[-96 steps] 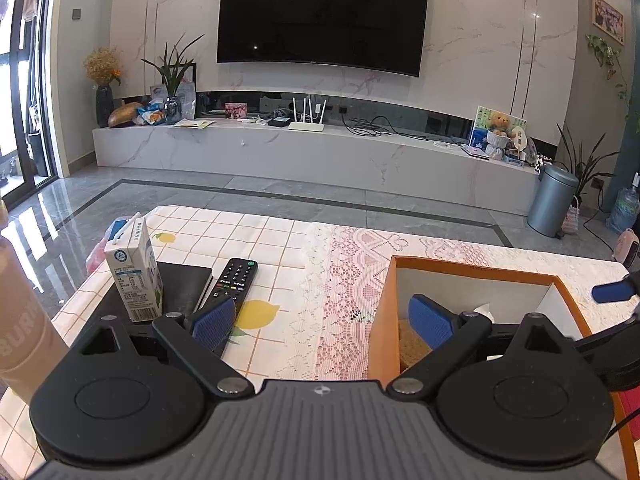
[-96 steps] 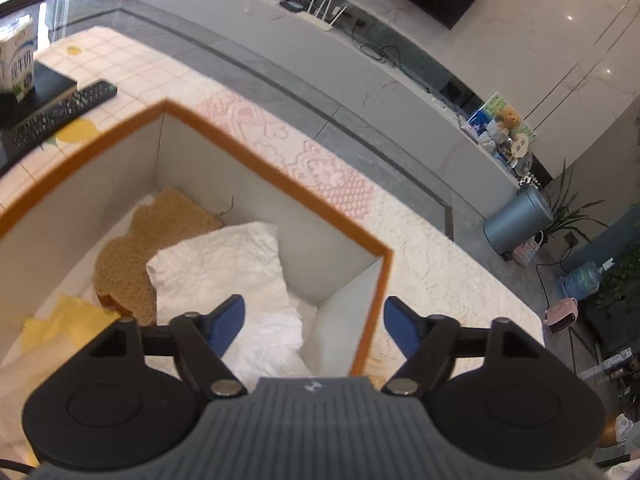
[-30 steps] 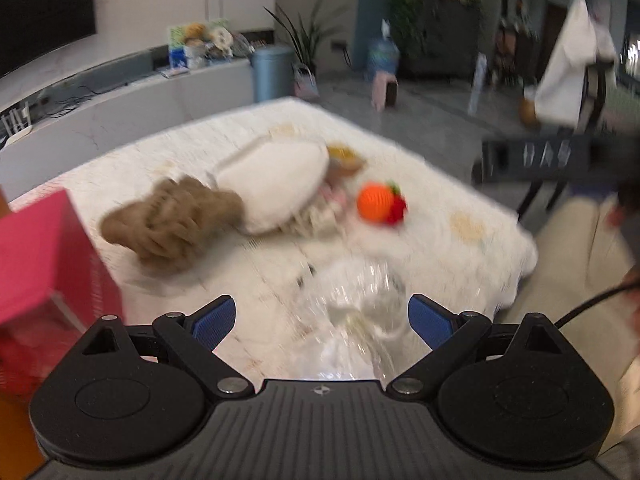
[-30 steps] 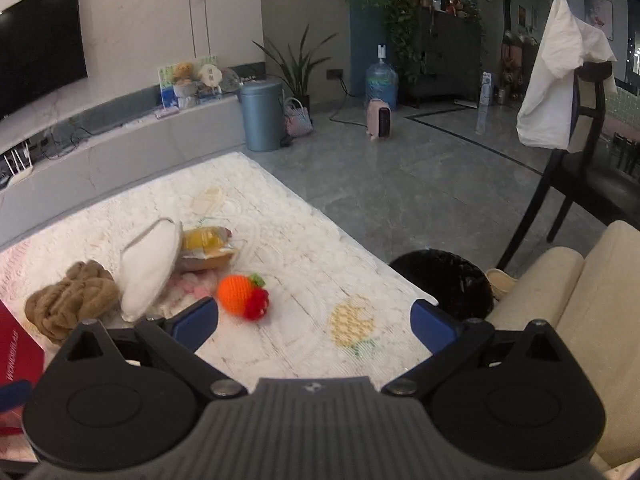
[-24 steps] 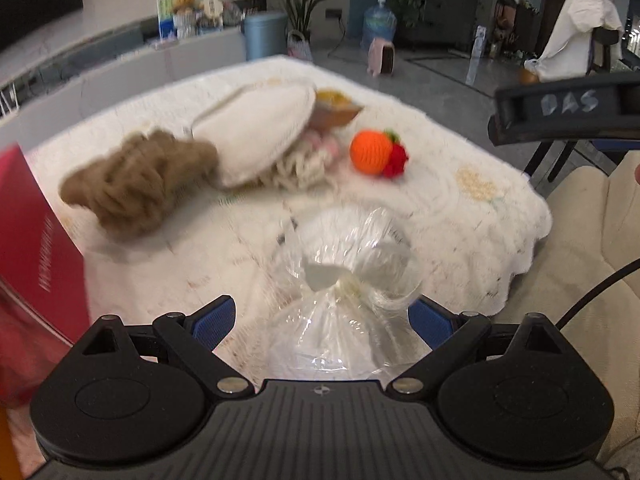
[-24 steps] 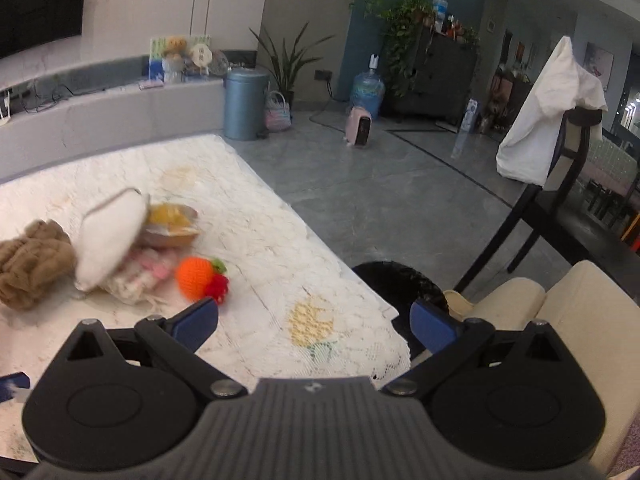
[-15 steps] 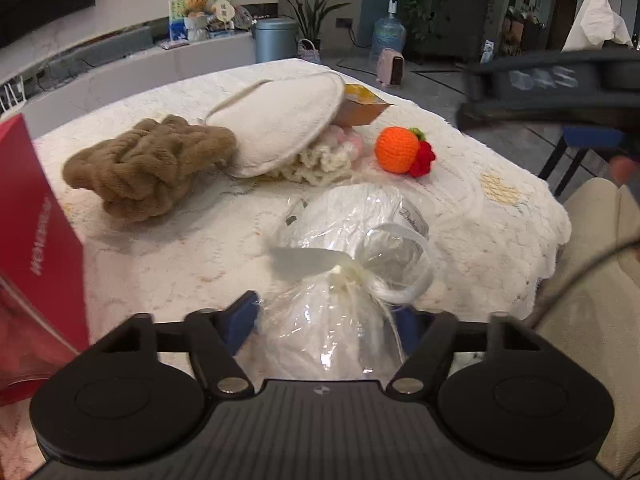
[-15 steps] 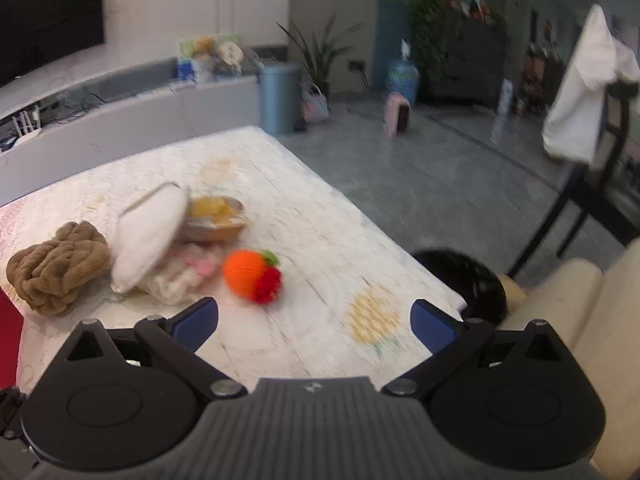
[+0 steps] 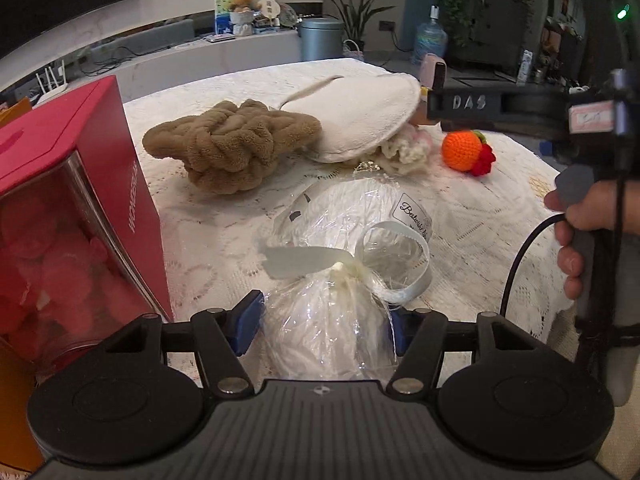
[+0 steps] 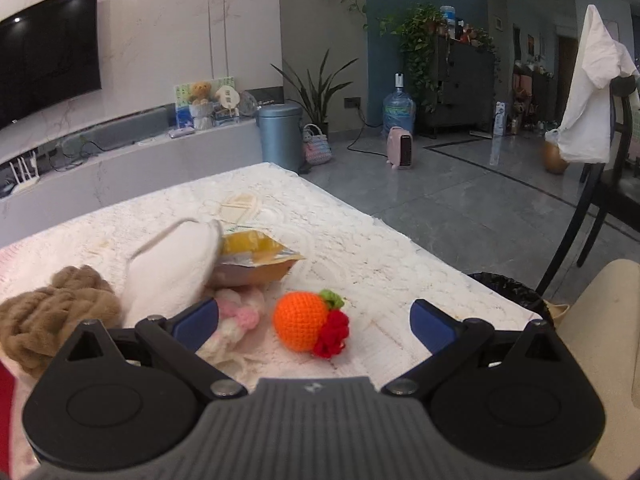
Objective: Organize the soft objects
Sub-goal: 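Grasp the orange crocheted ball with the right gripper while the left holds the bag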
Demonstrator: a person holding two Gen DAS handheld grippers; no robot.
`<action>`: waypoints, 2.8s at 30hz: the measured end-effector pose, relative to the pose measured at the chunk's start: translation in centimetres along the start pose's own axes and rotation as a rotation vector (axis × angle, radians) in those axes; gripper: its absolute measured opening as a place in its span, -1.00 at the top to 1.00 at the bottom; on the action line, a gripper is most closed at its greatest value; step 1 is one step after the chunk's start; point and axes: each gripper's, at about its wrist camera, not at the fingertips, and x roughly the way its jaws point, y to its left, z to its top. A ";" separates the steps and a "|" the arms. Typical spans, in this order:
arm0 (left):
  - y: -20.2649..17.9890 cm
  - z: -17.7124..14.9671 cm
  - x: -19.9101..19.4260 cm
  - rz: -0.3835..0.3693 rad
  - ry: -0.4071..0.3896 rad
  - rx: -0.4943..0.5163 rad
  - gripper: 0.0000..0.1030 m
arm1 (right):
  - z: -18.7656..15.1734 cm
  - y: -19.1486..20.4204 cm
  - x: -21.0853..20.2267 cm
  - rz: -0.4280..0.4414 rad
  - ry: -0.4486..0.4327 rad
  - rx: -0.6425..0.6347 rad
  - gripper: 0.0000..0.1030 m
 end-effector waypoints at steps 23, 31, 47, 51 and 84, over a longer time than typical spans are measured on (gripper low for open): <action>0.4 -0.2 -0.7 0.017 0.010 -0.055 -0.34 | 0.4 -0.6 1.1 0.030 0.097 0.027 0.28; 1.6 -0.1 -3.8 -0.054 0.033 -0.141 -0.31 | 1.3 -0.9 -2.6 0.058 0.145 -0.052 1.00; 1.4 -0.3 -6.9 -0.034 -0.030 -0.105 -0.31 | 2.0 -4.9 2.1 0.152 0.365 -0.013 -0.55; 1.6 0.3 -6.5 -0.026 -0.035 -0.132 -0.31 | 1.2 -3.7 2.7 0.221 0.338 -0.065 -0.55; 4.0 2.1 -12.3 -0.008 -0.144 -0.152 -0.31 | 6.6 1.4 -11.5 0.497 -0.117 -0.313 0.27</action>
